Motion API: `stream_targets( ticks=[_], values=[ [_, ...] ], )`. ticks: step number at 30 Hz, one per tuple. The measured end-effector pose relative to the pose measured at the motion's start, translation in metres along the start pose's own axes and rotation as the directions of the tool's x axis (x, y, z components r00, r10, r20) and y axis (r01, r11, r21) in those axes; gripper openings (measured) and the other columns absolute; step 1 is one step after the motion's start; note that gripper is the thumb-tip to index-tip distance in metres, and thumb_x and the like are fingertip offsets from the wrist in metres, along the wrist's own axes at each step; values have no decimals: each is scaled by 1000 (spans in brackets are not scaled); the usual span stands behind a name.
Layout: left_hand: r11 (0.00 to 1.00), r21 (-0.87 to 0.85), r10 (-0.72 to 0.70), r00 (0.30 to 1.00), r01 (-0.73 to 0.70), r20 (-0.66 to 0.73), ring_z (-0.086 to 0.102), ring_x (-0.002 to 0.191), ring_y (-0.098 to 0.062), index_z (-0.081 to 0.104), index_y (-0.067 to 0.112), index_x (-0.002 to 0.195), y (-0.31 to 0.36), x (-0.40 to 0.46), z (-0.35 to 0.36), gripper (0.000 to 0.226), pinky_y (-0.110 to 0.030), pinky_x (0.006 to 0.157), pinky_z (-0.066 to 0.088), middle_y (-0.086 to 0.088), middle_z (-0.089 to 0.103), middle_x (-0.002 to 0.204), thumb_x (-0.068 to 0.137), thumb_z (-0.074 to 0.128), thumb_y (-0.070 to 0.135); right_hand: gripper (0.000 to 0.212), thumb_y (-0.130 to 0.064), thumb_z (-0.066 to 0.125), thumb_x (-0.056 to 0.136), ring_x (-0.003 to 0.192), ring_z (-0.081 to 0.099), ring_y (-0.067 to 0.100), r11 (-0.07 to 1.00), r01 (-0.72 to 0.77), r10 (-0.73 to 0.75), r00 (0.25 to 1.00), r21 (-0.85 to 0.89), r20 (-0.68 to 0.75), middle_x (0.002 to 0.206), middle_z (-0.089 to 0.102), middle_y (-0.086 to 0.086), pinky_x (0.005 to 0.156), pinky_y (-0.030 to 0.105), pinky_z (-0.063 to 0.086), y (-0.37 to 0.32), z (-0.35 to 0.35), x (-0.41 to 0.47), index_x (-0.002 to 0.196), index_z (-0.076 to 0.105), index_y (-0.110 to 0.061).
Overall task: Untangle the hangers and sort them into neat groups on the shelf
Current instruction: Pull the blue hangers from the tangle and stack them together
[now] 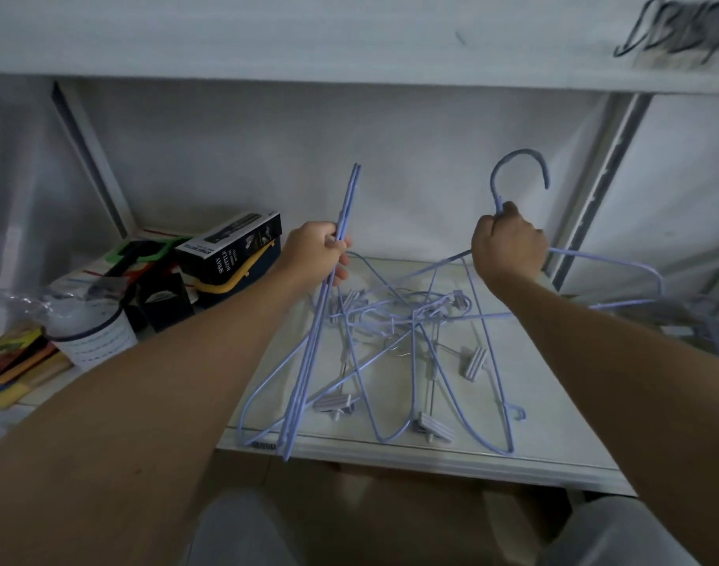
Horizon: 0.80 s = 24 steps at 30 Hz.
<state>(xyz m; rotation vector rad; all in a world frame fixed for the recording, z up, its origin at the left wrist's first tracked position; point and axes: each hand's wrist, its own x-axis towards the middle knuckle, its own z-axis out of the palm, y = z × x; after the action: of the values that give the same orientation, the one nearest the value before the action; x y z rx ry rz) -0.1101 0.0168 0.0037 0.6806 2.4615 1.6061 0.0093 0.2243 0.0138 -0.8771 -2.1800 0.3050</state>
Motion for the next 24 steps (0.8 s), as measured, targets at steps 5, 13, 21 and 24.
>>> stream_targets(
  ticks=[5,13,21,24],
  values=[
    [997,-71,16,1000,-14,19,59,55,-27,62,10,83,20,-5,11,21,-28,48,52,-12,62,73,92,43,3,41,-24,31,91,90,61,41,897,-182,159,983,404,89,93,66,26,73,37,44,-8,-6,7,98,60,5],
    [990,-135,66,989,-48,132,65,56,-26,65,7,87,44,-14,48,18,-33,59,60,-13,65,70,88,49,-1,28,-15,37,91,79,53,16,621,-257,-90,915,741,393,89,59,4,64,24,43,-60,14,-29,104,62,-14],
    [973,-230,6,987,32,163,66,73,-27,66,-5,105,38,-21,39,23,-25,63,61,-21,65,85,91,48,-3,41,-22,30,96,96,61,15,499,-376,-203,825,781,527,110,61,5,76,24,52,-79,37,-38,133,47,-31],
    [957,-286,-10,989,52,146,65,68,-26,64,-9,110,33,-21,34,25,-22,57,59,-25,64,87,89,51,-7,34,-22,30,91,86,58,12,472,-426,-203,799,772,566,96,60,1,67,20,50,-87,41,-40,117,50,-32]
  ],
)
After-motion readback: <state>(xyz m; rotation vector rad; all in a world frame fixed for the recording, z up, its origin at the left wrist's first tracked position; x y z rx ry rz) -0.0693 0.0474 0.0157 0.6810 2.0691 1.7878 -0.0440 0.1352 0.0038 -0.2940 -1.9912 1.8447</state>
